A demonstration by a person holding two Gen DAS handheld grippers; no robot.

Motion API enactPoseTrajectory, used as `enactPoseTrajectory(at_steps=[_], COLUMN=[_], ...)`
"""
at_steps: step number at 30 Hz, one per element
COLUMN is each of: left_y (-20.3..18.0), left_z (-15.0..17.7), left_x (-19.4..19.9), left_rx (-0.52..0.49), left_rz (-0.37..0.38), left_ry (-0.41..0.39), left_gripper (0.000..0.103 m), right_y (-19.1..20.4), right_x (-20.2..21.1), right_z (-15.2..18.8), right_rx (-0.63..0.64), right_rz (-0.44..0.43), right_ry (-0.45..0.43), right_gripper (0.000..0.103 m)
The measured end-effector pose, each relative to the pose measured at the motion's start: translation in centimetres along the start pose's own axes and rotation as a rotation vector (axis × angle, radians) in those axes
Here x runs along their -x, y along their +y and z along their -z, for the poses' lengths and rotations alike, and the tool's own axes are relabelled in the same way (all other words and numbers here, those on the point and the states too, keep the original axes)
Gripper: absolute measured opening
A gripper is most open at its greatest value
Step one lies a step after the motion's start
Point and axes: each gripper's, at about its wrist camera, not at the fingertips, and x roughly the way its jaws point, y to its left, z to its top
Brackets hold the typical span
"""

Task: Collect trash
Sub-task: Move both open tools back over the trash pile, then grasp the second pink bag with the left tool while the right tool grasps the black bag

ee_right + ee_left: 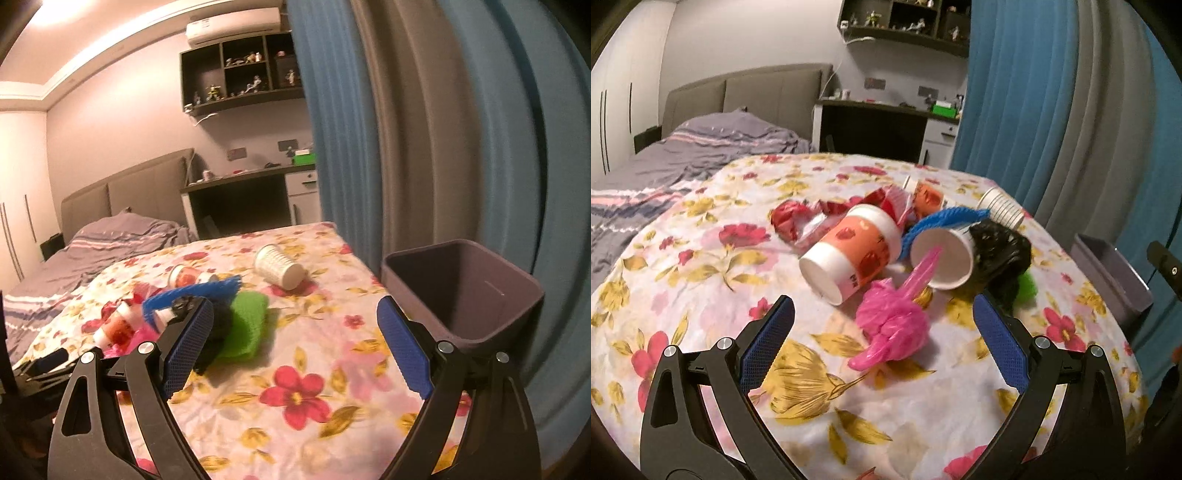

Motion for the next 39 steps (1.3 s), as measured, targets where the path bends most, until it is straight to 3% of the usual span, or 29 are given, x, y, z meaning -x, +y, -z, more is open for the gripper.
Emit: enactPoseTrajectory(at_steps=[2, 9, 13, 19, 22, 27, 32, 39], left_y=[0.2, 0.2, -0.1, 0.3, 0.4, 0.5, 1.5, 3.3], left_z=[0.0, 0.5, 0.8, 1.0, 1.0, 0.4, -1.6, -2.5], left_x=[-0.7, -3.2, -4.2, -4.8, -4.6, -2.0, 0.5, 0.2], left_rx=[0.007, 0.007, -0.002, 0.015, 0.022, 0.025, 0.026, 0.059], left_rz=[0.006, 0.033, 0.051, 0.099, 0.115, 0.137, 0.048, 0.001], left_ry=[0.027, 0.136, 0.18, 0.216, 0.206, 0.13, 0.016, -0.009], left_gripper=[0.092, 0.068, 0.062, 0.041, 0.031, 0.029, 0.029, 0.029], right_y=[0.9, 2.3, 3.1, 4.3, 4.9, 5.6, 6.4, 8.7], right_x=[-0.2, -1.4, -1.9, -3.2, -3.7, -4.4, -5.8, -8.9], right_z=[0.0, 0.4, 0.5, 0.8, 0.9, 1.1, 1.0, 0.7], right_rx=[0.007, 0.033, 0.042, 0.063, 0.073, 0.089, 0.085, 0.11], right_rz=[-0.011, -0.039, -0.05, -0.068, -0.073, -0.079, -0.09, -0.108], right_ry=[0.005, 0.041, 0.058, 0.086, 0.096, 0.108, 0.133, 0.166], right_gripper=[0.087, 0.087, 0.087, 0.087, 0.087, 0.087, 0.087, 0.084])
